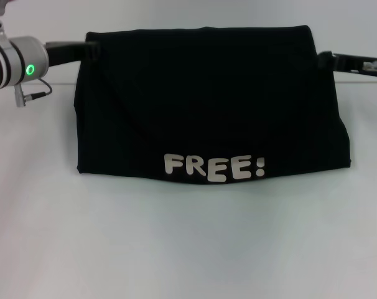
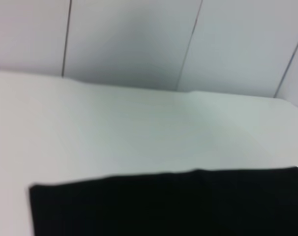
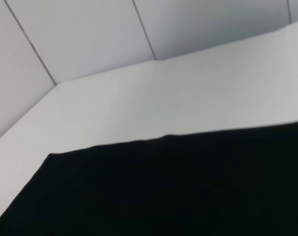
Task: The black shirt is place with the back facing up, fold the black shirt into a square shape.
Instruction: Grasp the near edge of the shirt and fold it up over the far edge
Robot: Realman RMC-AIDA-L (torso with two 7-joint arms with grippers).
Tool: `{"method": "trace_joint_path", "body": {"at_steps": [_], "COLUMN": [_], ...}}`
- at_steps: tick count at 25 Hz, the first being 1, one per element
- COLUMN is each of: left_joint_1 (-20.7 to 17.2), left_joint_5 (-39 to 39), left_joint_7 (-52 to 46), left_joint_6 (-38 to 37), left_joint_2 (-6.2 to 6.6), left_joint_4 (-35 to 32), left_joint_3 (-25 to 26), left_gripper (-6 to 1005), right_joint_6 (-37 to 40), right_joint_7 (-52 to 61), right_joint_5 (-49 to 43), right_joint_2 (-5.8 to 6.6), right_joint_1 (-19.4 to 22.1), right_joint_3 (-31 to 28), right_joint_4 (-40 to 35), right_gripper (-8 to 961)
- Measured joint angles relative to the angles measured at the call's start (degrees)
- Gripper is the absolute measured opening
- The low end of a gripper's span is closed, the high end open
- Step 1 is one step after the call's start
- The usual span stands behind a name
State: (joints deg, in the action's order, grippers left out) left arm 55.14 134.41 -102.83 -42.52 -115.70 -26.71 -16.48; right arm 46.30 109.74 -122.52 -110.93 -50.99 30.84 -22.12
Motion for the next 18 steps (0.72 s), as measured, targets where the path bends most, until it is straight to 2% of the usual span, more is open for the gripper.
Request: {"method": "trace_joint_path", "body": {"at_steps": [3, 12, 16, 18], "left_joint_1": [0.9, 1.2, 0.6, 0.3], "left_joint_5": [-2.9, -5.9, -5.9, -6.2], "left_joint_7": [1.4, 2.6, 4.4, 5.5], "left_joint_6": [3.3, 8.7, 13.3, 16.4], "left_joint_2": [-0.05, 0.24, -0.68, -1.75], "left_joint_4": [0.3, 2.6, 5.7, 6.4], "left_joint_3": [-2.3, -4.1, -4.0, -4.0], "left_gripper": [19, 20, 21, 21], "right_joint_6": [-3.3, -6.3, -9.2, -10.6], "right_joint_7": [-0.1, 0.0, -0.1, -0.1], "right_joint_5": [0.2, 0.3, 0.3, 0.3], "right_joint_2": [-0.57, -0.29, -1.30, -2.15], "right_joint_1": [-1.8, -2.8, -2.5, -2.2], "right_joint_3": [0.8, 0.7, 0.9, 0.9], "right_joint_4": [0.0, 1.4, 3.0, 3.1], "right_gripper": [73, 72, 70, 69]}}
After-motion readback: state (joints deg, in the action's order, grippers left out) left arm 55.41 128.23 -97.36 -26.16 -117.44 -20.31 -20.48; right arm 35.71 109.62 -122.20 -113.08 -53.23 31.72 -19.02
